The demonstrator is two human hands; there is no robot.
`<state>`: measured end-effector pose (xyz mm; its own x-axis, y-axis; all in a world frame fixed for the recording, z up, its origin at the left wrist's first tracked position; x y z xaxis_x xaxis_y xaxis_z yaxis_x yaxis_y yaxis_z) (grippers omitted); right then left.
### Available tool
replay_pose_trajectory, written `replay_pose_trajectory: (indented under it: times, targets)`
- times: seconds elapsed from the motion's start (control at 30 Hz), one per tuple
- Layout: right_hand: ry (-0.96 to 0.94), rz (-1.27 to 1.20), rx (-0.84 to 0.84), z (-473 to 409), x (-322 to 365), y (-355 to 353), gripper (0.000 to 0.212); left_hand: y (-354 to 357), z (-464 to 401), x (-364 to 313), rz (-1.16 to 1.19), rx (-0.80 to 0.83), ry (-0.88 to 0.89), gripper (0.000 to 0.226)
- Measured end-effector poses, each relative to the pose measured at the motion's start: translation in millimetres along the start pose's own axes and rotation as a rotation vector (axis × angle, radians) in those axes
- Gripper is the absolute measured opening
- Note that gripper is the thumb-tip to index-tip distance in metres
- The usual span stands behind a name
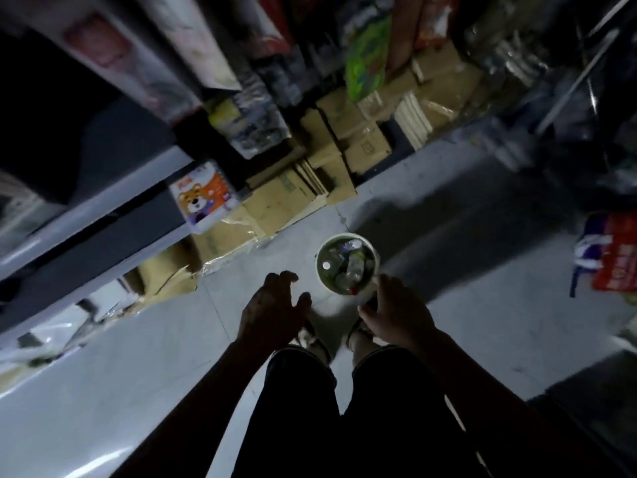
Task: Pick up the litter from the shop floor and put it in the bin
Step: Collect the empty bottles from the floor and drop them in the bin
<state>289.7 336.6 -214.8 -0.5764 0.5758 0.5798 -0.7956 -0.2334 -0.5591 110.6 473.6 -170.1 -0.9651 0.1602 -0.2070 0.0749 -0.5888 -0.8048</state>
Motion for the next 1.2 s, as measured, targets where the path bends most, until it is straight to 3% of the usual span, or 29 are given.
replay_pose_trajectory:
  times: [0.37,0.77,1.2]
  targets:
    - [-0.317,0.372,0.209,26,144,47,0.061,-26,120,146,0.331,-0.194,-0.407,0.045]
    - [-0.72,0.73,0.634,135,280,232,0.061,40,361,346,0.755,-0.414,-1.026,0.046]
    - [-1.0,0.859,0.614,233,361,334,0.053,97,517,413,0.951,-0.576,-1.294,0.051]
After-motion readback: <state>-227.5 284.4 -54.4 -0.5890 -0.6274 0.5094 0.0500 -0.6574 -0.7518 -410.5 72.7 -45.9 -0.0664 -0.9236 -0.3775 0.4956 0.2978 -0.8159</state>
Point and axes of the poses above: each hand's wrist, its own z-axis away from the middle knuckle, its own y-axis out of the palm, x = y × z, the point moved 7 cm from there along -z, towards the middle knuckle, and after that the axes turned 13 degrees about -y, right-handed, at the moved point
